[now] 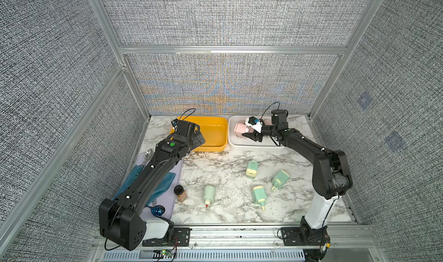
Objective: Place the pencil sharpeners by color into the storage box
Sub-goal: Pick up the pencil sharpener from the center of the board, then place the pencil sharpener in the storage box.
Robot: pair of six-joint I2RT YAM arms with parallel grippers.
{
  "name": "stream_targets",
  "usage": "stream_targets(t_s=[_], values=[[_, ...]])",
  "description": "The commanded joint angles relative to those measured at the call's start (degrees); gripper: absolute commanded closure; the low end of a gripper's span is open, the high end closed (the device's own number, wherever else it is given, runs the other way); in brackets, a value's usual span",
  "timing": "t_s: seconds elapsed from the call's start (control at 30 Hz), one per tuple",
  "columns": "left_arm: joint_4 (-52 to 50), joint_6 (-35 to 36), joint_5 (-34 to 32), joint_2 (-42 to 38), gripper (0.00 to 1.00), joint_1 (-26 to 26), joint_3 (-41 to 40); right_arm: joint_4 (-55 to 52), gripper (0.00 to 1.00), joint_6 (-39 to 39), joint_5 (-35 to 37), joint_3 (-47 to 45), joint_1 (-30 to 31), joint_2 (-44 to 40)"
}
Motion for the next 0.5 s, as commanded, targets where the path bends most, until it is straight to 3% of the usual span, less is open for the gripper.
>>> stream_targets(t_s=[0.0, 0.2, 0.47], values=[[3.04, 3.87, 3.29, 0.77, 0.0, 0.04, 0.34, -7.35, 1.0, -6.66, -2.21, 2.94, -2.14, 1.82], [3.78, 7.2, 8.78, 2.47, 0.0, 0.04, 2.03, -11.08, 1.0, -10.46, -12.68, 6.71, -7.03, 5.4], [4.61, 7.16, 9.64, 5.22, 0.0, -0.04, 3.41, -28.45, 1.0, -24.18, -9.33, 16.26, -8.15, 13.58]])
